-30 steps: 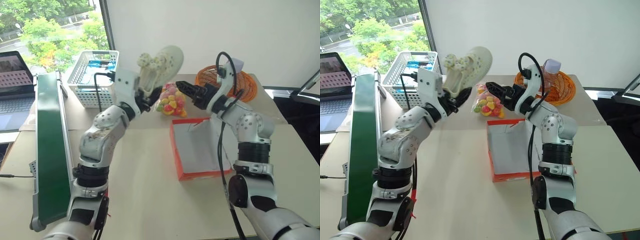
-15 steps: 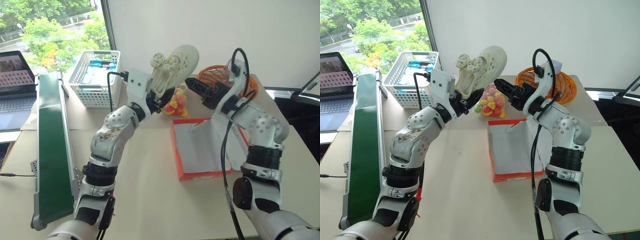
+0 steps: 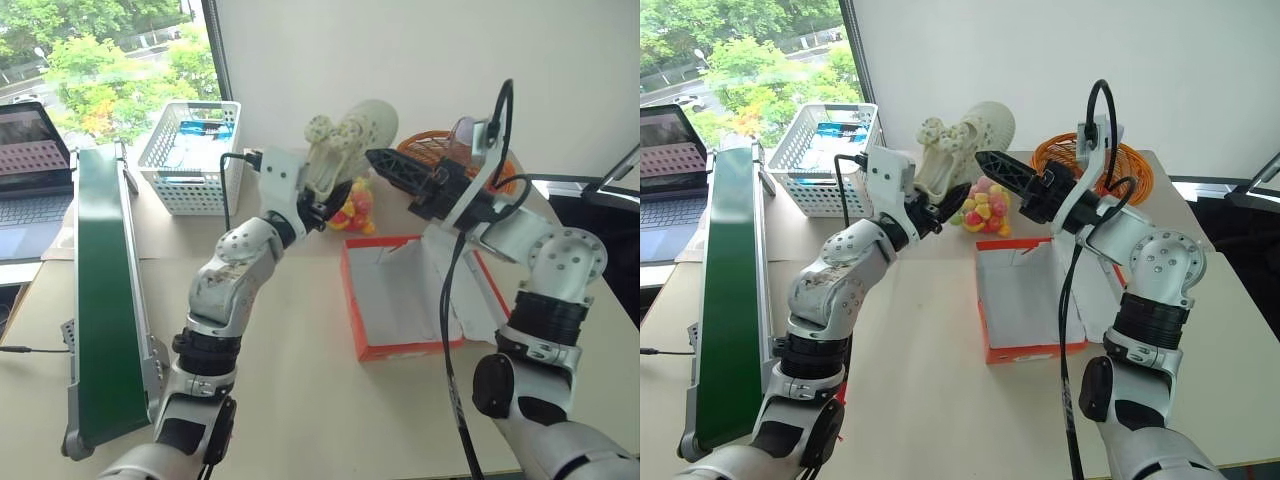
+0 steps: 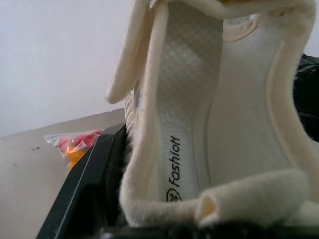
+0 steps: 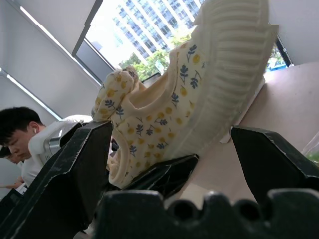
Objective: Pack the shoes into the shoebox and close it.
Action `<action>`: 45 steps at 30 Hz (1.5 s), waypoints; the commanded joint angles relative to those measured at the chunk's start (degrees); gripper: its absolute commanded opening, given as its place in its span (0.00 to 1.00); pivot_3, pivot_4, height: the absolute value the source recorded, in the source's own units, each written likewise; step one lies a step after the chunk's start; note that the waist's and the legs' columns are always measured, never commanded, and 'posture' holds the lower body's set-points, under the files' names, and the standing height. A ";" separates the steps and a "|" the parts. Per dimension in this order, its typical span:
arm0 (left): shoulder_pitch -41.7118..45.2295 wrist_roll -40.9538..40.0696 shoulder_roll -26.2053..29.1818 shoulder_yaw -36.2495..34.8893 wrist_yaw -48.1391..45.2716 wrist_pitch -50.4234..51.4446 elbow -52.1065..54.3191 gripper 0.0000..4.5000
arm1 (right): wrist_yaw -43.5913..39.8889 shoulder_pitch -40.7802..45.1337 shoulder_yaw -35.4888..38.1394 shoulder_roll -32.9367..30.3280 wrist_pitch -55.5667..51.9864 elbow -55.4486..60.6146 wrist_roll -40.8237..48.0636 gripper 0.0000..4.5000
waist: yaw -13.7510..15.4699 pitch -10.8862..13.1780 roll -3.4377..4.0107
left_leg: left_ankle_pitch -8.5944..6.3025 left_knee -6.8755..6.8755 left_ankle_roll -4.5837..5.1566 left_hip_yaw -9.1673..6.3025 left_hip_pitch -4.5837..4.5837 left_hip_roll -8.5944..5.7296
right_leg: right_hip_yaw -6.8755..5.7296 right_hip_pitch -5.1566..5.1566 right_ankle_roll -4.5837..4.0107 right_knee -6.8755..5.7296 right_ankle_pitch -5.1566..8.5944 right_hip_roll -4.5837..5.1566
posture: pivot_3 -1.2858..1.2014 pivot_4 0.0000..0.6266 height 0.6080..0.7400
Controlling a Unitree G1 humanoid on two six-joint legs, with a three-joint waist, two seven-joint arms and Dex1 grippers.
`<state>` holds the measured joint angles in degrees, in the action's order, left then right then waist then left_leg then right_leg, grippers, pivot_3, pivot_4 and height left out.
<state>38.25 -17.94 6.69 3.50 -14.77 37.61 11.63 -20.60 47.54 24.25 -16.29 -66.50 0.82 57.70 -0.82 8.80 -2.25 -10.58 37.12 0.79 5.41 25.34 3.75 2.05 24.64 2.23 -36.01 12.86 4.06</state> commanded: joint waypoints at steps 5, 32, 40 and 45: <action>-0.06 -1.11 -1.41 1.26 0.45 2.25 6.78 0.62 | -0.99 1.29 -0.63 1.44 5.15 -1.93 0.69 1.00 | 0.00 0.00 0.00 | 0.00 0.00 0.00 0.00 0.00 0.00 | 0.00 0.00 0.00 0.00 0.00 0.00 | 0.52 0.24 1.00; -3.67 -9.70 4.15 -3.32 -6.34 12.39 11.27 1.00 | -0.31 6.45 -2.70 1.01 14.62 -7.00 -2.95 0.10 | -0.13 0.00 0.01 | 0.01 0.07 0.00 -0.04 -0.01 0.02 | 0.00 0.00 0.00 -0.07 0.00 -0.04 | 0.52 0.24 1.00; -7.21 -10.86 23.13 -0.76 -21.01 11.51 13.80 1.00 | 5.42 12.93 -10.75 -12.08 5.56 -7.27 -12.65 0.10 | -0.12 0.06 0.11 | 0.02 0.02 -0.02 0.00 0.02 0.05 | 0.03 0.11 -0.05 -0.07 0.02 -0.06 | 0.52 0.24 1.00; -7.92 -8.50 25.55 1.16 -22.51 8.05 11.84 1.00 | 6.43 16.00 -17.04 -18.56 -1.68 -5.97 -18.47 0.10 | 0.05 0.07 0.11 | 0.02 0.02 -0.02 0.04 0.19 0.01 | 0.04 0.27 -0.05 -0.03 0.02 0.02 | 0.52 0.24 1.00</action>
<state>29.99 -27.44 32.18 4.05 -36.83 48.12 23.27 -13.51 60.69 7.97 -33.20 -65.82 -8.14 39.73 -0.76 8.87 -2.14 -10.56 37.14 0.77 5.45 25.54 3.76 2.10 24.92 2.17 -36.04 12.88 4.08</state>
